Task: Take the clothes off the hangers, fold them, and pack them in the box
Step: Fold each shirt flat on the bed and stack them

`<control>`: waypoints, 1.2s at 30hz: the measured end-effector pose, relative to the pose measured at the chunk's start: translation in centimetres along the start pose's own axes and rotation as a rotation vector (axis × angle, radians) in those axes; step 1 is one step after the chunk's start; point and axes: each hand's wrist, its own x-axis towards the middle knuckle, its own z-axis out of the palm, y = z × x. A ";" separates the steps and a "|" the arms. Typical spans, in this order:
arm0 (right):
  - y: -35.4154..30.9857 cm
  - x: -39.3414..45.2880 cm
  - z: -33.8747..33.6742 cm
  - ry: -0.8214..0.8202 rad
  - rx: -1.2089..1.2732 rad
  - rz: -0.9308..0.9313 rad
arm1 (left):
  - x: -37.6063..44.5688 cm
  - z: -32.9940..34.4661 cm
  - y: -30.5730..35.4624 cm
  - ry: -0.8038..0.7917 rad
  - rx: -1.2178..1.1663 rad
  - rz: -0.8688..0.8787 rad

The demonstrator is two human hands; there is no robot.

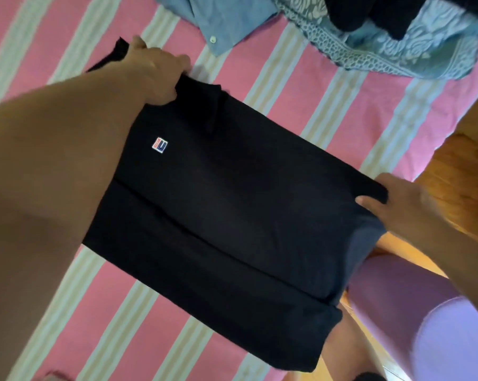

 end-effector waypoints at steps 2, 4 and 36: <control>0.1 -0.9 -0.2 0.084 0.022 -0.048 | -1.2 0.4 -0.9 0.048 -0.026 -0.021; 0.3 -2.0 -0.5 0.171 0.002 -0.139 | -3.2 0.9 -1.8 0.152 -0.081 -0.056; -1.0 -19.4 10.9 0.101 -0.351 -0.756 | -24.0 12.9 -1.4 0.762 -1.828 -1.175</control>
